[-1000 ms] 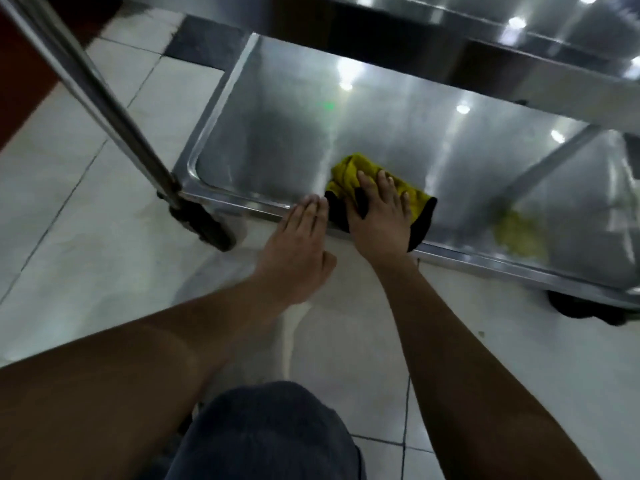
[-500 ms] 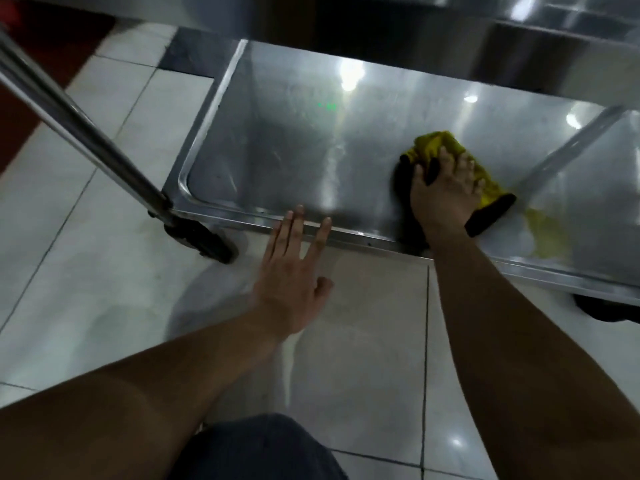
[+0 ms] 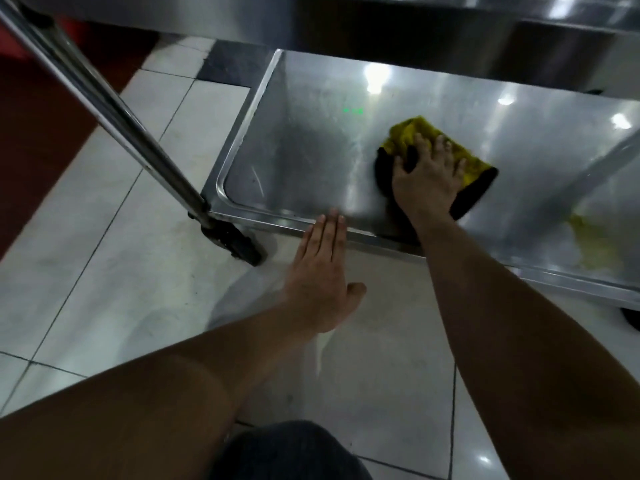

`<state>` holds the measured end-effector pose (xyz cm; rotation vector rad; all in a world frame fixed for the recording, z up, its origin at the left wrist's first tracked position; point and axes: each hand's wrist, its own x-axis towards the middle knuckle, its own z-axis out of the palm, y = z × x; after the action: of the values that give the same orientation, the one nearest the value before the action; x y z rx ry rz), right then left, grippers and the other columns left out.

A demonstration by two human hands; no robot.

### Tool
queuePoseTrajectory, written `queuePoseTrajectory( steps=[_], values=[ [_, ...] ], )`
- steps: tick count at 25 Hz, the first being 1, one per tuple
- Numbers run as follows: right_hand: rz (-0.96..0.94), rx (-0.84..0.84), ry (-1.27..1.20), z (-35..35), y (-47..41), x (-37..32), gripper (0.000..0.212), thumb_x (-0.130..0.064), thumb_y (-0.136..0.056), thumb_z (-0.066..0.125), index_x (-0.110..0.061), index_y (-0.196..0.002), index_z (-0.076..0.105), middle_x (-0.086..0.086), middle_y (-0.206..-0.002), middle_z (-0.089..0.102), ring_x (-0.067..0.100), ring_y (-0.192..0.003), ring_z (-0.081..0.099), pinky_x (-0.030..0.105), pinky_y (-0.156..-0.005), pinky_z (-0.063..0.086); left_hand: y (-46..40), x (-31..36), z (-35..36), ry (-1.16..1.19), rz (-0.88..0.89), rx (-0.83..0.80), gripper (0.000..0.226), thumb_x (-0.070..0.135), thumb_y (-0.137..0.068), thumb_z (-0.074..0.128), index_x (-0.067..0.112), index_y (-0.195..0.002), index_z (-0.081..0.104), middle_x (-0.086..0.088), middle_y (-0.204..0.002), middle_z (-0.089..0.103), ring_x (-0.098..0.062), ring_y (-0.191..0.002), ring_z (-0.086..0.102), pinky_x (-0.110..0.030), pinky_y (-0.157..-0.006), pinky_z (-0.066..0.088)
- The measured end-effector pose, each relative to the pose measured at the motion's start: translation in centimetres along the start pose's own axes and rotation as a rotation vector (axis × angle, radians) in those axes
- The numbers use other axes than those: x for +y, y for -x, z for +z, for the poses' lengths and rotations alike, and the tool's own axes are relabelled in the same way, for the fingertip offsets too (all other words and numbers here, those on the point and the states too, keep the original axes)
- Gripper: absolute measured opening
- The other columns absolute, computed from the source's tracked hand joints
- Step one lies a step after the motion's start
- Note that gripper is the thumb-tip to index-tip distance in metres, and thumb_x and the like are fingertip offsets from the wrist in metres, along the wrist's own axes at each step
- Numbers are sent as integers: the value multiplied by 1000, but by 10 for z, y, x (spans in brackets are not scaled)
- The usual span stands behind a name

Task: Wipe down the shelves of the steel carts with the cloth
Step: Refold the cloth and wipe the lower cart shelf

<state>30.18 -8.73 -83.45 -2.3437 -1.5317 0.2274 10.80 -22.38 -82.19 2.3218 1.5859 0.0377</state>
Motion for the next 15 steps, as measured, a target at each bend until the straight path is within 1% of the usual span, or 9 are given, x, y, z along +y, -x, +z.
queuePoseTrajectory(
  steps=[2,3,4,5,7,9,10,13,15],
  values=[
    [-333,-101,2,9,22,-16,59,-52,-99,48,-36,-155,37,3,-167,25,20,-155,18,42,-127,4,2,-1,-2,-21,-20,-26,105,51,-92,52,7,-158,-17,-9,-166,-26,-21,-155,-21,-38,-127,-5],
    [-456,-156,-10,10,29,-14,58,-52,-99,48,-38,-154,38,0,-167,25,18,-155,19,41,-127,5,2,-3,-4,-34,-21,-35,104,51,-93,51,8,-158,-17,-9,-166,-26,-21,-155,-21,-39,-127,-4],
    [-504,-174,-16,8,31,-6,57,-52,-99,49,-39,-153,39,-2,-166,26,16,-155,19,40,-127,6,2,-5,-6,-40,-10,-43,103,50,-94,50,8,-158,-18,-9,-166,-26,-21,-155,-21,-39,-127,-4],
    [-468,-130,-8,7,28,4,56,-53,-99,49,-39,-153,40,-2,-166,28,15,-154,20,41,-127,6,1,-6,-8,-45,4,-51,101,50,-94,49,9,-158,-18,-8,-166,-26,-20,-155,-21,-39,-127,-3],
    [-191,-6,5,1,24,25,57,-53,-100,47,-34,-153,41,1,-166,29,18,-154,21,45,-127,6,1,-7,-8,-45,32,-63,99,48,-94,46,10,-158,-19,-7,-166,-27,-19,-154,-23,-39,-127,-3],
    [45,32,-11,-4,23,28,60,-52,-100,45,-29,-155,38,6,-167,25,21,-155,18,47,-126,4,2,-6,-6,-35,31,-53,100,49,-93,46,10,-158,-21,-6,-166,-29,-19,-153,-24,-39,-127,-5],
    [45,28,-16,-5,29,24,60,-51,-100,46,-29,-155,38,7,-167,24,21,-156,17,46,-127,3,2,-6,-5,-38,26,-46,101,50,-93,46,10,-157,-21,-7,-165,-29,-19,-153,-25,-39,-127,-6],
    [-224,-44,-20,-12,70,19,57,-48,-99,52,-33,-153,41,2,-166,27,17,-155,20,39,-127,4,3,-9,-5,-104,-16,-40,104,52,-93,47,8,-157,-21,-9,-165,-28,-22,-154,-22,-40,-127,-5],
    [-271,-91,-4,-23,93,40,55,-49,-99,52,-37,-152,41,-2,-166,27,14,-155,20,37,-127,5,4,-11,-7,-130,-35,-45,104,52,-93,47,7,-157,-21,-9,-166,-27,-22,-155,-21,-39,-127,-6]
  ],
)
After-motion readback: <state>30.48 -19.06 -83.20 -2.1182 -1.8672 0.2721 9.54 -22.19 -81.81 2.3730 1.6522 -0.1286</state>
